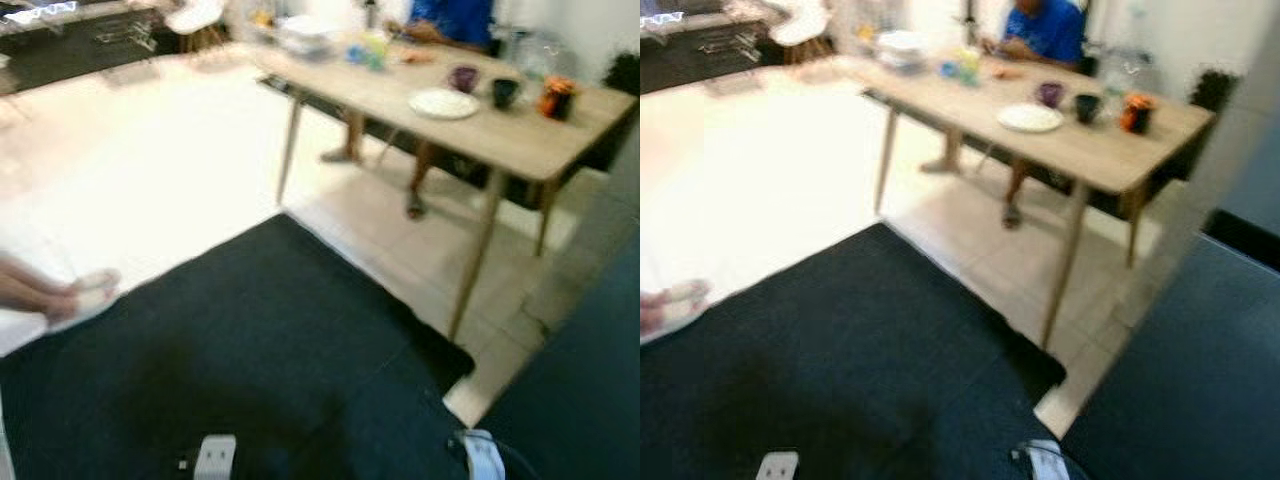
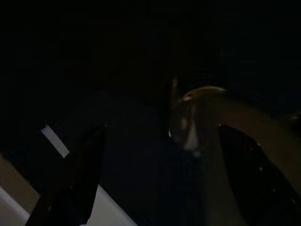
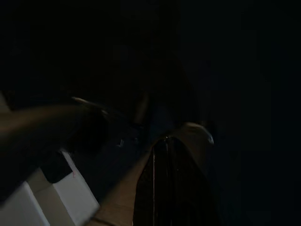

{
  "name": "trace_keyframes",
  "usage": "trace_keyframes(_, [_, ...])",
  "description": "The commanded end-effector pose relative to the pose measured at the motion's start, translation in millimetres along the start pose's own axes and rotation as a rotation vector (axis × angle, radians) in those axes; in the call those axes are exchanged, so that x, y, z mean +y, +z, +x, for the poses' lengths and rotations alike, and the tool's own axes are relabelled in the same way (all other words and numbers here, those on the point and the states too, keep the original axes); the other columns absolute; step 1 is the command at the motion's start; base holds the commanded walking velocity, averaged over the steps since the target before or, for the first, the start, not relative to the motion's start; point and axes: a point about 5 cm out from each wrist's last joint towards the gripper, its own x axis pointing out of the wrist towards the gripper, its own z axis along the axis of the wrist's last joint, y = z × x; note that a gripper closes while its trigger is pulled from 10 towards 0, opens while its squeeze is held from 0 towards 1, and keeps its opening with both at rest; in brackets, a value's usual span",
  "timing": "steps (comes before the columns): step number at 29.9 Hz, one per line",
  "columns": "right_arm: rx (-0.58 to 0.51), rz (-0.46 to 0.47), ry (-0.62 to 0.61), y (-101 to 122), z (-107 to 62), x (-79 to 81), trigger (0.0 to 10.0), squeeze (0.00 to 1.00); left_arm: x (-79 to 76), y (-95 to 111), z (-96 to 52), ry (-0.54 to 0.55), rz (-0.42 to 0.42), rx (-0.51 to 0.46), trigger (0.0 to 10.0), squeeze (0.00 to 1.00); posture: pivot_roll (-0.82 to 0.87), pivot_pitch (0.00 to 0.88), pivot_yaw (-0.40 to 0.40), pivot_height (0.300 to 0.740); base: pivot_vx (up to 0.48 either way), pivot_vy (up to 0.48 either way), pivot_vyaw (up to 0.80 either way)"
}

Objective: Restocking fridge

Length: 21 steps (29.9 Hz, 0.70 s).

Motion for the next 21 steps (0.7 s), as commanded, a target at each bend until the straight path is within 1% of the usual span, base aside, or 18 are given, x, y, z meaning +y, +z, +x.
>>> trace_keyframes(1, [0.022,0.022,-0.017,-7.3,-2.4,-3.1,10.0,0.00,-0.4,-1.9,-0.2,0.001,-0.009,0.007,10.0,0.00,-0.07,0.094,-0.025,0.740,0.000,0.000,0.77])
trace_keyframes(2, [0.020,0.032,-0.023,-7.4,-2.3,-3.2,10.0,0.00,-0.2,-2.0,-0.2,0.002,-0.009,0.008,10.0,0.00,-0.07,0.094,-0.025,0.740,0.000,0.000,0.78])
trace_keyframes(4, [0.013,0.046,-0.034,-6.8,-2.3,-3.9,10.0,0.00,0.6,-3.0,-0.5,0.004,-0.008,0.015,10.0,0.00,-0.07,0.094,-0.025,0.740,0.000,0.000,0.00])
trace_keyframes(12, [0.010,0.046,-0.036,-6.1,-2.5,-4.5,10.0,0.00,0.3,-2.3,-0.5,-0.008,0.002,0.012,10.0,0.00,-0.07,0.094,-0.025,0.740,0.000,0.000,0.00])
trace_keyframes(21, [0.011,0.046,-0.042,-6.7,-2.7,-5.0,10.0,0.00,-0.8,-3.2,-0.6,-0.023,0.007,0.016,10.0,0.00,-0.07,0.094,-0.025,0.740,0.314,0.000,0.00])
